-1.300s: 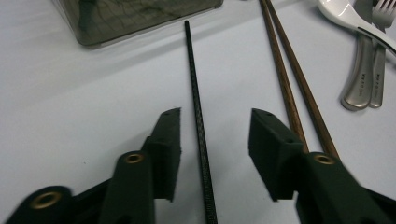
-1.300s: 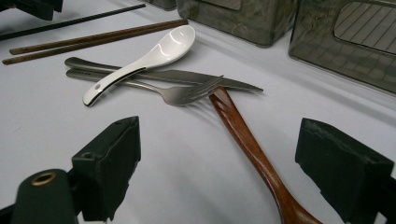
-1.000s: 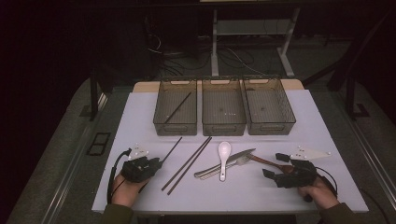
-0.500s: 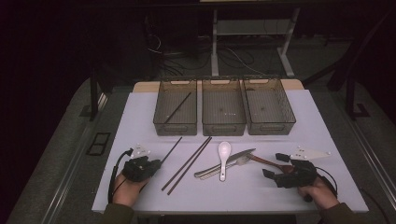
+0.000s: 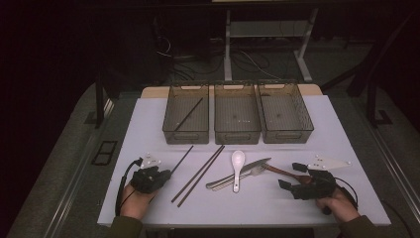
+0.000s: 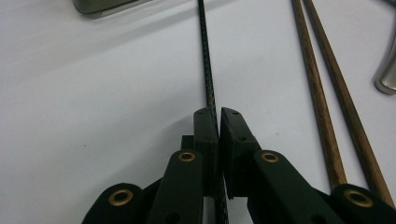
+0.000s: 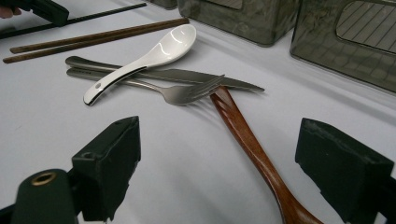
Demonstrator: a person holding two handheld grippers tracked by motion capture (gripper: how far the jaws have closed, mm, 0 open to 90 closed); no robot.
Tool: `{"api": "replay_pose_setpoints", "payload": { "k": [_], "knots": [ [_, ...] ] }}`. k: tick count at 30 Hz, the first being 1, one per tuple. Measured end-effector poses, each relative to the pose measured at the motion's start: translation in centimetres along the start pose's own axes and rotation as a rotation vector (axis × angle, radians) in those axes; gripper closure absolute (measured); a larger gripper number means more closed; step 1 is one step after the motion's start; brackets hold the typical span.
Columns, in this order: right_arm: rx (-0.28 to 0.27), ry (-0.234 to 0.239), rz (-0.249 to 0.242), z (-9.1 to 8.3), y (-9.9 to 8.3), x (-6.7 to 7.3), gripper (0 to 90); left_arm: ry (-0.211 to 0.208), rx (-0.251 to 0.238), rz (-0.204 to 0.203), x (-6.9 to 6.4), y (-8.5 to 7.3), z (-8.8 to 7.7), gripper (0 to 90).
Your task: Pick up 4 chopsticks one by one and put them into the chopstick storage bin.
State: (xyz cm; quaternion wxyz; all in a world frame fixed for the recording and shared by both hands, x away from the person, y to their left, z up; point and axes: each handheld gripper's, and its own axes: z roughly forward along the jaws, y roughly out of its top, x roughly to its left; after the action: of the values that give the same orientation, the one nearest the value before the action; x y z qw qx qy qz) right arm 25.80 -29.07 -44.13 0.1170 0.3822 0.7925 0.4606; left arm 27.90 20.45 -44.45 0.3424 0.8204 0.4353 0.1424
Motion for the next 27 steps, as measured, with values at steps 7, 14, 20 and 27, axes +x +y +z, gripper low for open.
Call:
{"api": "replay_pose_setpoints", "payload": {
  "k": [7, 14, 20, 27],
  "knots": [
    [0.001, 0.001, -0.001, 0.0, 0.0, 0.0, 13.9, -0.003, -0.002, -0.005, -0.1, 0.1, -0.1, 84.7],
    [0.001, 0.000, 0.000, 0.0, 0.0, 0.0, 13.9, -0.008, -0.004, 0.015, -0.2, 0.2, -0.4, 84.7],
    [0.001, 0.001, 0.000, 0.0, 0.0, 0.0, 13.9, -0.022, -0.010, 0.026, -0.3, 0.4, -0.6, 84.7],
    [0.005, 0.000, 0.002, 0.0, 0.0, 0.0, 13.9, -0.044, -0.025, 0.041, -0.5, 0.8, -1.1, 84.7]
  ]
}}
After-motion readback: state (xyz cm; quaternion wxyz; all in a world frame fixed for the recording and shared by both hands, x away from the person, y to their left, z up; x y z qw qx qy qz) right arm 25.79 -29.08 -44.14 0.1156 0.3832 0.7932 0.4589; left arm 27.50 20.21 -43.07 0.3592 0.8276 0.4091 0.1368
